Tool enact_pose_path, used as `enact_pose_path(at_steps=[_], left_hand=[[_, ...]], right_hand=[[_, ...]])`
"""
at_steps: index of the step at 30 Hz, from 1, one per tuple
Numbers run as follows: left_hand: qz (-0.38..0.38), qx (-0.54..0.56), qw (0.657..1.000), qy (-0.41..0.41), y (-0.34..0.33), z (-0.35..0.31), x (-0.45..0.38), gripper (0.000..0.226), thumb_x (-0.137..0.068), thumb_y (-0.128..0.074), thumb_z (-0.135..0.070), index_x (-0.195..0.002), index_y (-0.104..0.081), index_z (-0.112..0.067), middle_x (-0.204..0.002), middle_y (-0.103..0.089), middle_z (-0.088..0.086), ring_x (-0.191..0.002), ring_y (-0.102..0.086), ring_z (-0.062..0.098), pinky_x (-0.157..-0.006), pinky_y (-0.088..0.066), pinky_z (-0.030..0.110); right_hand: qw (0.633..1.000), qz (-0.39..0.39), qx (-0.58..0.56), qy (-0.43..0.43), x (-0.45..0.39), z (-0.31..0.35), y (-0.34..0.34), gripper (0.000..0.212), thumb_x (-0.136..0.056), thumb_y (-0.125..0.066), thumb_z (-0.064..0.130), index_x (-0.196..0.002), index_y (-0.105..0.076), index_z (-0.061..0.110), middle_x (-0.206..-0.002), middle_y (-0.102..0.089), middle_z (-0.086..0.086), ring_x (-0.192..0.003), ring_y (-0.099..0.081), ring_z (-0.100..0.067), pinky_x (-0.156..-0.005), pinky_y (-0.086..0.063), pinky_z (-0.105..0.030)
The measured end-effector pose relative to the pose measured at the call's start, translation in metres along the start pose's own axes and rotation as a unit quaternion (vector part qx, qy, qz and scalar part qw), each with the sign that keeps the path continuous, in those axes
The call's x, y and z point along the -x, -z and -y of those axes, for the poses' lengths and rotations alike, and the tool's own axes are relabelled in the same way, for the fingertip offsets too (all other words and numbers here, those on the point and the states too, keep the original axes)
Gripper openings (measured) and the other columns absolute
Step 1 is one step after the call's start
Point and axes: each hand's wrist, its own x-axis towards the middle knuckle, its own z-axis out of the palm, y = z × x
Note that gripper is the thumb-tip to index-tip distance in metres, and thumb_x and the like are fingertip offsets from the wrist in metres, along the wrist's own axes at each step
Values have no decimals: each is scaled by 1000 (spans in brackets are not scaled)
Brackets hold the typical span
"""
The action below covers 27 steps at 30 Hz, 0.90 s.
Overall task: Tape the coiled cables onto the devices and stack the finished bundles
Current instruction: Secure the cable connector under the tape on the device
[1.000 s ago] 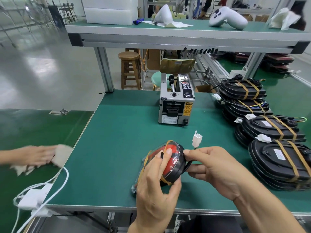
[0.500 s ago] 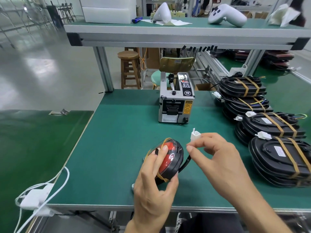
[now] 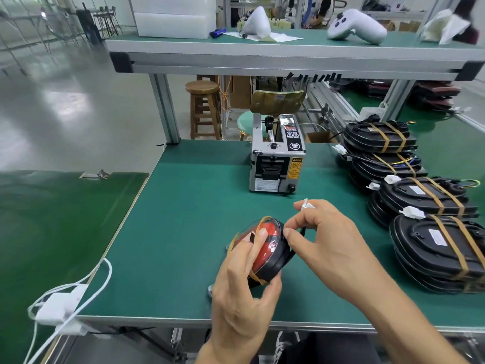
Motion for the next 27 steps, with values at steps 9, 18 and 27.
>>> enact_pose_path(at_steps=[9, 18, 27], left_hand=[[7, 2, 1000, 5, 1, -2, -1, 87, -80, -86, -5, -150, -36, -19, -147, -67, 2, -136, -65, 16, -96, -62, 51], [13, 2, 1000, 2, 1, -5, -3, 90, -77, -87, -3, -149, -35, -19, -144, -69, 6, -136, -65, 15, -96, -63, 51], [-5, 14, 999, 48, 4, -10, -11, 88, -77, -88, -7, -147, -37, -20, -142, -71, -1, -138, -62, 11, -110, -53, 28]], right_hand=[[999, 52, -13, -11, -4, -7, 3, 21, -99, -63, 26, -79, -62, 31, -122, -56, 19, -134, -48, 4, -88, -30, 1], [996, 79, -31, 22, -1, -15, 0, 20, -107, -51, 28, -87, -53, 31, -130, -44, 21, -133, -29, 25, -91, -28, 3], [980, 40, -196, 21, 7, -10, -5, 10, -100, -54, 36, -93, -59, 33, -160, -30, 24, -145, -23, 19, -114, -26, -12]])
